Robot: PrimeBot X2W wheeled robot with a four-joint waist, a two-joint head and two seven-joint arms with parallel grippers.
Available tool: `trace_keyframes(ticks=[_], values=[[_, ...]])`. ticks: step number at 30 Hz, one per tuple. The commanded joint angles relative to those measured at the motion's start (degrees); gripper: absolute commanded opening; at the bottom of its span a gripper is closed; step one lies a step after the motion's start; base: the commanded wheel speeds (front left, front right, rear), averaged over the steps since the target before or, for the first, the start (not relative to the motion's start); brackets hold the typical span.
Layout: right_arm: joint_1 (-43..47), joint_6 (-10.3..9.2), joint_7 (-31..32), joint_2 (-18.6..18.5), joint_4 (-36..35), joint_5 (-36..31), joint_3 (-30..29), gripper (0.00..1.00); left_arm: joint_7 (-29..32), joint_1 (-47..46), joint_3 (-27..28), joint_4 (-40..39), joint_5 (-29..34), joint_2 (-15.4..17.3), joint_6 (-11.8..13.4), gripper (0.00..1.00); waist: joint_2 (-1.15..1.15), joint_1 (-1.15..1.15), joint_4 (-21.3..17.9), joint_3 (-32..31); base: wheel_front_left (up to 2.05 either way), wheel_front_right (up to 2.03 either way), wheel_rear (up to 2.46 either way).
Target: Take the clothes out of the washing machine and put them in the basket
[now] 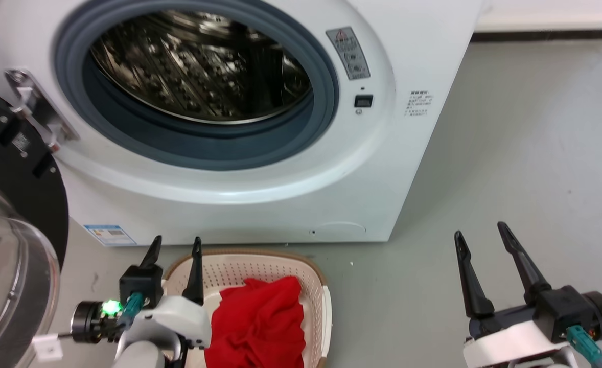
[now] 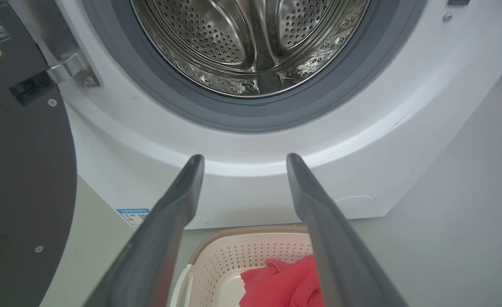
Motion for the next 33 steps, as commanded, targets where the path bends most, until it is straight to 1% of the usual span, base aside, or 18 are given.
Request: trace_keyframes(ticks=[1, 3, 10, 12, 23, 28, 33], values=[[1.4, -0.05, -0.1, 0.1, 0.2, 0.0, -0.1, 1.0, -0.1, 2.6, 1.7, -3.0, 1.5, -0.4, 0.5, 1.0, 0.0, 0.02, 0.5, -2.5, 0.0, 0.0, 0.0], [2.0, -0.05, -0.2, 0.1, 0.3, -0.1, -0.2, 1.0, -0.1, 4.7, 3.2, -6.2, 3.0, -1.0, 0.8, 1.0, 0.0, 0.02, 0.6, -3.5, 0.0, 0.0, 0.0], [3.7, -0.05, -0.2, 0.1, 0.8, 0.3, -0.4, 1.0, -0.1, 11.0, 7.7, -15.1, 7.1, -3.5, 0.4, 1.0, 0.0, 0.02, 0.9, -6.6, 0.0, 0.0, 0.0], [4.0, -0.05, -0.2, 0.1, 0.8, 0.4, -0.3, 1.0, -0.1, 11.9, 8.2, -15.8, 7.6, -3.8, 0.1, 1.0, 0.0, 0.02, 0.9, -7.1, 0.0, 0.0, 0.0], [5.6, -0.05, -0.2, 0.1, 0.9, 0.7, 0.1, 1.0, -0.1, 17.5, 14.4, -22.6, 10.4, -7.5, -1.6, 1.0, 0.0, 0.02, 0.5, -9.5, 0.0, 0.0, 0.0], [6.4, -0.05, -0.2, 0.1, 0.8, 1.0, -0.2, 1.0, -0.1, 18.9, 15.7, -24.1, 11.6, -8.5, -2.4, 1.0, 0.0, 0.02, 0.5, -10.0, 0.0, 0.0, 0.0], [6.6, -0.05, -0.2, 0.1, 0.9, 1.2, -0.1, 1.0, -0.1, 19.4, 16.6, -24.3, 12.3, -8.9, -3.2, 1.0, 0.0, 0.02, 0.5, -10.2, 0.0, 0.0, 0.0]])
